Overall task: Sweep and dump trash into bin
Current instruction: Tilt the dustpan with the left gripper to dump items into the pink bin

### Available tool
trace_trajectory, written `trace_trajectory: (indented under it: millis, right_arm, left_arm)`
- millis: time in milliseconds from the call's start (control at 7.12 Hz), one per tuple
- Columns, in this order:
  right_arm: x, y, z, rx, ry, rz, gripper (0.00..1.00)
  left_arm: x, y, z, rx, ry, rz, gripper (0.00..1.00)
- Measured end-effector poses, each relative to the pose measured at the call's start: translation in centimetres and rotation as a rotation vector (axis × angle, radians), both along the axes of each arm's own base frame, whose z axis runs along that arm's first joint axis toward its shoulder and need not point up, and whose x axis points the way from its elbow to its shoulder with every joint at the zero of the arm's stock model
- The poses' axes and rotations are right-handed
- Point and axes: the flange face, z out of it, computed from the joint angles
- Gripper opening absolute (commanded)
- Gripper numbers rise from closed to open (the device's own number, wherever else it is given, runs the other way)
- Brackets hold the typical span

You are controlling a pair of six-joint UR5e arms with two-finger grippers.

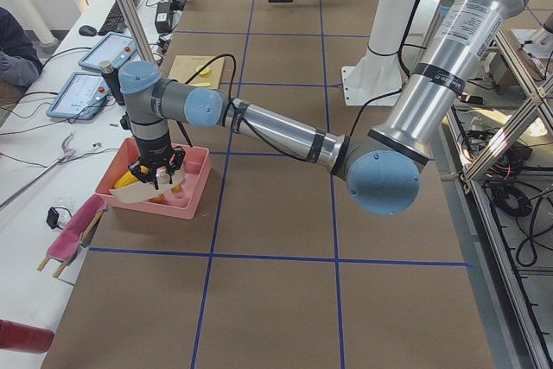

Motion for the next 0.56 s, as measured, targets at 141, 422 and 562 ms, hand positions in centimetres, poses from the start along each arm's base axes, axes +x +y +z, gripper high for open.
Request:
trace_trajectory:
  millis: [141, 422, 562]
  right_arm:
    - [-0.1, 0.0, 0.2, -0.001, -0.002, 0.001, 0.00]
    - [-0.3, 0.0, 0.8, 0.008, -0.007, -0.001, 0.00]
    - [-0.3, 0.1, 1.0, 0.009, -0.007, -0.003, 0.00]
  left_arm:
    - [-2.5, 0.5, -1.4, 0.032, 0.040, -0.023, 0.00]
    - [-3.7, 2.6, -4.3, 0.152, 0.136, -0.014, 0.00]
    - [-1.0, 4.4, -5.0, 0.232, 0.171, 0.039, 0.00]
